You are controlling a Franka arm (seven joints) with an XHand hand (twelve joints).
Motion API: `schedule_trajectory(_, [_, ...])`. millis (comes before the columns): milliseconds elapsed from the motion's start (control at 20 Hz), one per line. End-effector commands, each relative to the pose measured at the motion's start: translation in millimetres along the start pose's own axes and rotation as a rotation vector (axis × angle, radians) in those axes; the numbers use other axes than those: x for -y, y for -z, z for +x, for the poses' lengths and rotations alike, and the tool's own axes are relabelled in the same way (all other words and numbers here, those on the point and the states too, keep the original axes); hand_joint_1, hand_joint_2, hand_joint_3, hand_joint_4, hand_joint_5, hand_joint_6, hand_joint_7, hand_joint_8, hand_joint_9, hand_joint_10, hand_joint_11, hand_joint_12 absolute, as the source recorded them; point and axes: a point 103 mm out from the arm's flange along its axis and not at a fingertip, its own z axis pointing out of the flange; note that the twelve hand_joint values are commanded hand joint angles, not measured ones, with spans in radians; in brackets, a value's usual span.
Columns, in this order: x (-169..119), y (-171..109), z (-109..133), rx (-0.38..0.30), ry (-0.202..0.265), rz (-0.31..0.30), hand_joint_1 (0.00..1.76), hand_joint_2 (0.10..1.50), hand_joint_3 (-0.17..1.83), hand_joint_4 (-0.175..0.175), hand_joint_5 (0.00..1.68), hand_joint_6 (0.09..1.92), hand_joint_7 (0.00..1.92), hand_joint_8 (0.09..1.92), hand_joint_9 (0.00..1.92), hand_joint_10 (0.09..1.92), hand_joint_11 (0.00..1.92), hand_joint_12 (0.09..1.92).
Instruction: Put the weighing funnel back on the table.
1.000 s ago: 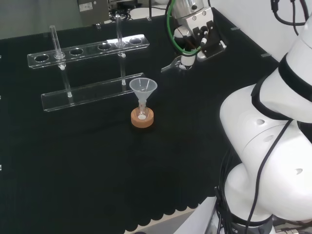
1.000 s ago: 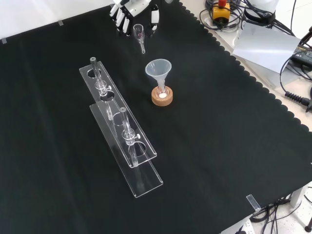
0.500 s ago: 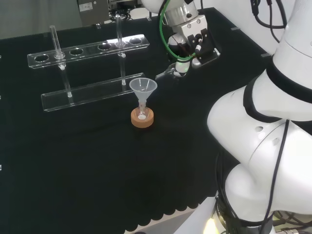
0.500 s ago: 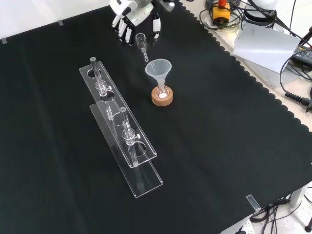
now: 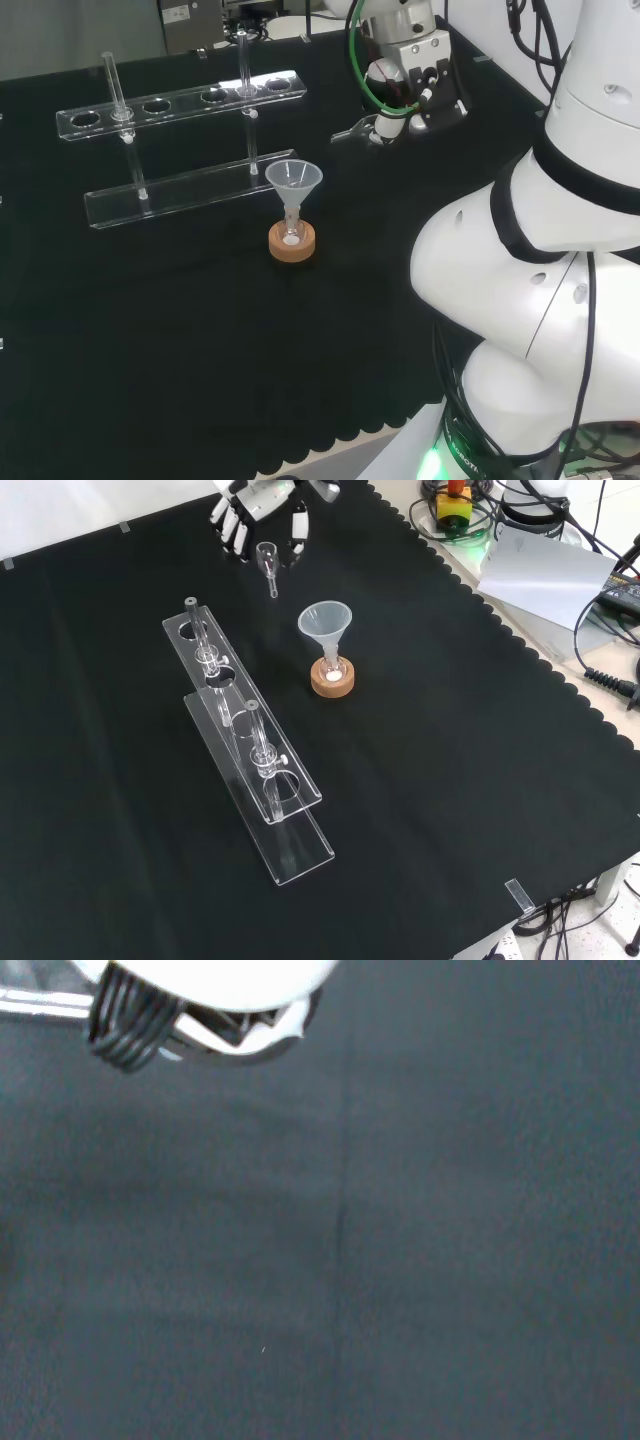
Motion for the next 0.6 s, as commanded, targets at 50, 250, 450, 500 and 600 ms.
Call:
schedule_trajectory(50, [-16,8,0,-0.040,0.018,-0.067,1.08,0.67,0.81,0.157,1.09,1.06,0.56,0.66,0.77,0.53,0.39,1.31])
schedule_trajectory(250, [-19,4,-2,-0.040,0.021,-0.061,1.08,0.67,0.81,0.155,1.09,1.06,0.56,0.66,0.77,0.53,0.39,1.31])
schedule_trajectory(450, [-23,-1,-3,-0.057,0.024,-0.051,1.08,0.67,0.81,0.154,1.09,1.06,0.56,0.66,0.77,0.53,0.39,1.31])
schedule_trajectory(500, [-25,-5,-4,-0.062,0.027,-0.049,1.08,0.67,0.81,0.153,1.09,1.06,0.56,0.66,0.77,0.53,0.39,1.31])
schedule_trajectory(600, [-30,-11,-5,-0.071,0.031,-0.050,1.08,0.67,0.81,0.152,1.09,1.06,0.56,0.66,0.77,0.53,0.39,1.31])
